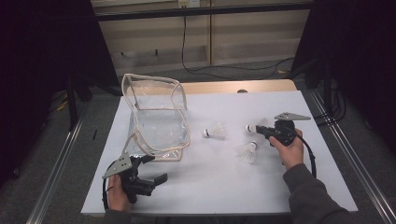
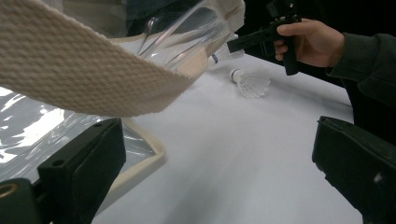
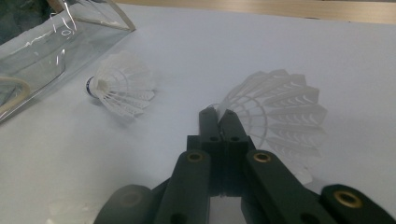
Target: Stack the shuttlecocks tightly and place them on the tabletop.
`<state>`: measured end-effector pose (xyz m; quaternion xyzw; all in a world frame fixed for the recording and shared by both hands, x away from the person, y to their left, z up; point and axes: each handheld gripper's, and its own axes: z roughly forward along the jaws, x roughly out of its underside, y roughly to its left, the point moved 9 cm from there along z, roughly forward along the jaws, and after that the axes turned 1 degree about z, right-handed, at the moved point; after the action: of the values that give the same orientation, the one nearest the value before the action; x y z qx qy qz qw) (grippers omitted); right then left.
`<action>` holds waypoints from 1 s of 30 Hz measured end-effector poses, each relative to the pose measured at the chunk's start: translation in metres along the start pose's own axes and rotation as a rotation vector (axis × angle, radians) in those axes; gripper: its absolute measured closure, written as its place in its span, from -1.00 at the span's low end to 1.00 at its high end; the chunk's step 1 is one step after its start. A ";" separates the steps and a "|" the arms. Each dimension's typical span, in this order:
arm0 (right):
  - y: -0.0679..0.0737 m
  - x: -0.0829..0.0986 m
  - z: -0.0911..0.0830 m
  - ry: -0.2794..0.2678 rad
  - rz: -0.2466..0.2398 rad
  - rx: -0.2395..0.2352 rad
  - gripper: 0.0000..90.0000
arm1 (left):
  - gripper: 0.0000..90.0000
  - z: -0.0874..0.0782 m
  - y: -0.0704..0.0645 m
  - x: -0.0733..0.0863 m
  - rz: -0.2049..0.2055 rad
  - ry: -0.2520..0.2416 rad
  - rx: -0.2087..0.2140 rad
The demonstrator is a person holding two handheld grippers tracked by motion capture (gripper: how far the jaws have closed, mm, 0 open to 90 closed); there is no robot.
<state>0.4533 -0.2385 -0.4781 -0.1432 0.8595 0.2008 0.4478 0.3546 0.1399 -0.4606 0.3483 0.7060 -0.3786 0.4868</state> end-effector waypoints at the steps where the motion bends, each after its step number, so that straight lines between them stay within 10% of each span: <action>1: 0.001 -0.001 0.000 -0.002 -0.004 0.001 1.00 | -0.93 0.000 0.000 0.000 0.000 0.001 0.001; 30: 0.027 -0.022 0.011 -0.010 -0.046 -0.060 1.00 | -0.93 -0.001 0.000 -0.001 -0.007 -0.010 0.004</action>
<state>0.4619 -0.2082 -0.4598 -0.1750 0.8473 0.2167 0.4521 0.3546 0.1405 -0.4593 0.3449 0.7039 -0.3833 0.4885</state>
